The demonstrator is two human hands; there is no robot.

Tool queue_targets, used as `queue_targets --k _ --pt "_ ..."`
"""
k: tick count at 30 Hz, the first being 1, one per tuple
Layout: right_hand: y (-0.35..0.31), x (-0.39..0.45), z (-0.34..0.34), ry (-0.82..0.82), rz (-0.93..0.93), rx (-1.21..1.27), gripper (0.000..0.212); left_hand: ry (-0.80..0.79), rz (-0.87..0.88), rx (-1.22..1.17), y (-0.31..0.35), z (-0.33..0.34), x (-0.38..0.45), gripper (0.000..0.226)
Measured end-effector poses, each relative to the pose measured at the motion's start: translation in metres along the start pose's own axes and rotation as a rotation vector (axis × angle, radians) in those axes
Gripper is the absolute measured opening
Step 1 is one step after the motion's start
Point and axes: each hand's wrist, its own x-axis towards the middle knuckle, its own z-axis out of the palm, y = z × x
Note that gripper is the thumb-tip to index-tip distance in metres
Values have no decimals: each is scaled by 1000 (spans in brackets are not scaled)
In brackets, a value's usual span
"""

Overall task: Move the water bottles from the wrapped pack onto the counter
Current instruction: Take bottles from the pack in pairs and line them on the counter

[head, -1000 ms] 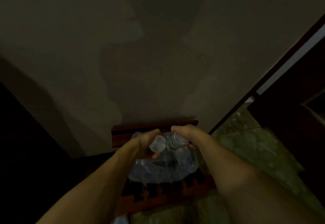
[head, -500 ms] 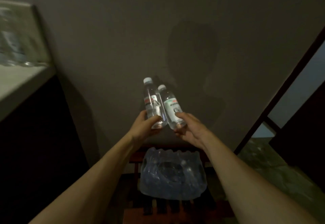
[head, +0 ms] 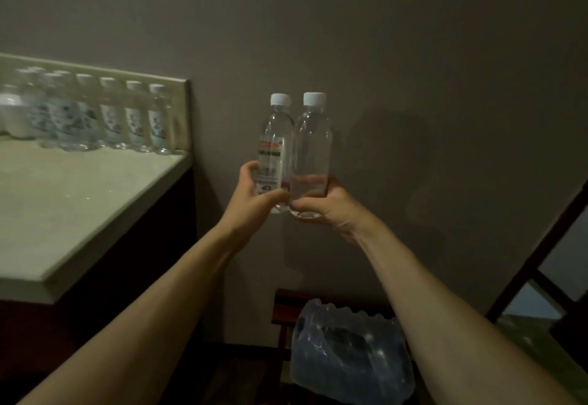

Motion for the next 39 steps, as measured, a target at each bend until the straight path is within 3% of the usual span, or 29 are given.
queue_targets --k 3,7,10,15,24,31,39 --pt "-6 7 36 -45 -26 -35 46 32 -1 9 5 -37 -4 68" --pt "-13 19 100 -27 -39 0 34 99 -40 -143 17 -90 -5 38" --pt "-24 29 153 -87 -26 23 24 118 -11 -111 27 -143 -12 34" --pt "-39 40 232 -100 38 98 43 160 -4 63 36 -228 -25 34" --pt "-36 75 333 -12 58 42 46 387 25 354 28 -319 -33 34" --pt "-13 120 378 114 14 -188 59 547 11 497 8 -356 -11 34" --pt "-1 193 404 145 19 -308 62 581 -1 639 -5 -393 57 42"
